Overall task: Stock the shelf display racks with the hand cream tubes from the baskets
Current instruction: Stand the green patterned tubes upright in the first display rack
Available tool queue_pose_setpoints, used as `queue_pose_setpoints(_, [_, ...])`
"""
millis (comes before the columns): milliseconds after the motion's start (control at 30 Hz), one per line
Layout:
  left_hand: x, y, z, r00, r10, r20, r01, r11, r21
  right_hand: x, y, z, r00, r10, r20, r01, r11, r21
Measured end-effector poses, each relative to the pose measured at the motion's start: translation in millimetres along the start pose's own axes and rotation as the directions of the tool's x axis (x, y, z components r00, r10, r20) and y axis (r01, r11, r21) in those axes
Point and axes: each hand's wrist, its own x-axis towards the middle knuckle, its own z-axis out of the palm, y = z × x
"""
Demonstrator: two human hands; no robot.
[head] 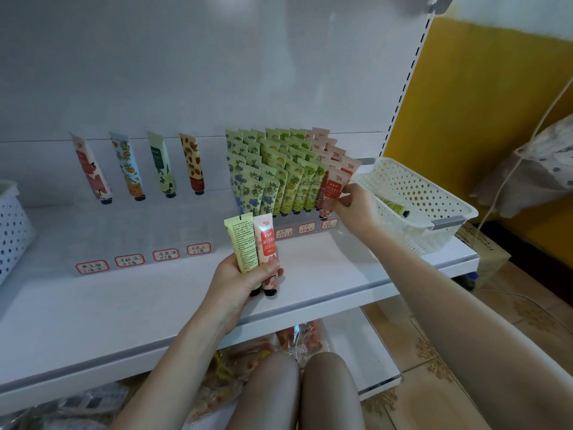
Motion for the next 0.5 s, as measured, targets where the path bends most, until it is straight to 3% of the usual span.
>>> queue_pose_setpoints(133, [-1.3, 1.5, 2.4, 1.0, 0.008, 0.008, -0.008, 1.0, 0.0, -6.0, -1.3, -2.5, 1.0, 0.024, -0.018, -0.025, 0.999, -0.029])
queue_pose_setpoints(267, [-3.8, 7.1, 6.9, 0.999, 0.034, 0.031, -0.033, 0.999, -0.025, -19.6, -5.1, -9.6, 0.993, 0.087, -0.077, -0.082, 0.995, 0.06])
queue_pose_setpoints(367, [-4.4, 11.2, 10.8, 0.999, 0.019, 0.043, -0.015, 0.997, -0.074, -35.3, -13.4, -15.2, 0.993, 0.016, -0.114, 0.004, 0.985, 0.175])
queue_pose_setpoints(500, [-7.0, 14.3, 19.9, 0.997, 0.01, 0.08, -0.003, 0.996, -0.084, -57.7, -25.9, -17.8, 0.995, -0.051, 0.083, 0.021, 0.946, 0.325])
